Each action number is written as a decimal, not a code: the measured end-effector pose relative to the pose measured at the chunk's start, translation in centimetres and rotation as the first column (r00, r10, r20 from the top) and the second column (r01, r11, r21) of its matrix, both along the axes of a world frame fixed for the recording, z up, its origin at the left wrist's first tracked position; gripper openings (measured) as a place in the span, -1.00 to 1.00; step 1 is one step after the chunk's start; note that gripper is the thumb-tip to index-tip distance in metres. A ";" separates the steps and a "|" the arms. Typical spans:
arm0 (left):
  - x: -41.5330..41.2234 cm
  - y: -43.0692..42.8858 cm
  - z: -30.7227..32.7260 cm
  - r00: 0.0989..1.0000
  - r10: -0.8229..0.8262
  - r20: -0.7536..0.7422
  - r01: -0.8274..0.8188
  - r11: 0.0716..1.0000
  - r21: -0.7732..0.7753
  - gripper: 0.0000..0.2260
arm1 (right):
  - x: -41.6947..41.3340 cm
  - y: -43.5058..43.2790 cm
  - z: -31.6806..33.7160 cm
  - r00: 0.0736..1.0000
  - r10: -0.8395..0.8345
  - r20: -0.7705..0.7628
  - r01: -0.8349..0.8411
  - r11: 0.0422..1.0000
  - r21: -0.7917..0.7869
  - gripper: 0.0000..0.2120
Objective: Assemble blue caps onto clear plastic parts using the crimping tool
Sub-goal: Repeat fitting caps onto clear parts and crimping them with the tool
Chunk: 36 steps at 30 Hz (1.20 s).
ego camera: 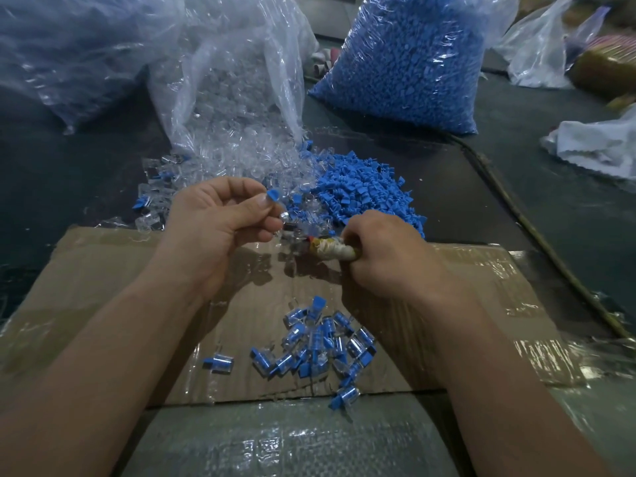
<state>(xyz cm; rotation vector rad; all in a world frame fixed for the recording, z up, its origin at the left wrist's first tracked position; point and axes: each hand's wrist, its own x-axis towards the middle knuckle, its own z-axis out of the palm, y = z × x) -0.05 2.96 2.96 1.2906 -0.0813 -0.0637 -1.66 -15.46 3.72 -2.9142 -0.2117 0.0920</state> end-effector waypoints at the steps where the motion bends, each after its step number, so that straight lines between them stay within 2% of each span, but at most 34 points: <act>1: 0.0 0.0 0.0 1.000 0.006 0.000 -0.006 1.000 -0.003 -0.86 | 0.1 -0.3 0.1 1.000 -0.015 0.011 0.015 1.000 0.004 -0.88; 6: 0.1 0.1 -0.3 0.999 0.031 0.005 -0.031 0.999 0.010 -0.88 | 0.2 -1.2 0.5 0.993 -0.091 0.073 0.084 0.992 0.091 -0.87; 12: -0.1 -0.4 -0.6 0.998 0.054 0.043 -0.055 0.998 0.013 -0.93 | -0.3 0.2 0.6 0.992 -0.049 0.114 0.016 0.962 0.274 -0.79; 21: -0.4 -0.8 -0.3 0.993 0.074 0.093 -0.078 0.996 0.046 -0.94 | -0.6 0.7 0.4 0.999 -0.013 0.051 -0.004 0.947 0.320 -0.79; 36: -1.0 -1.2 0.0 0.977 0.114 0.180 -0.138 0.983 0.125 -0.83 | -0.8 1.5 0.7 0.996 0.056 0.066 -0.070 0.967 0.246 -0.85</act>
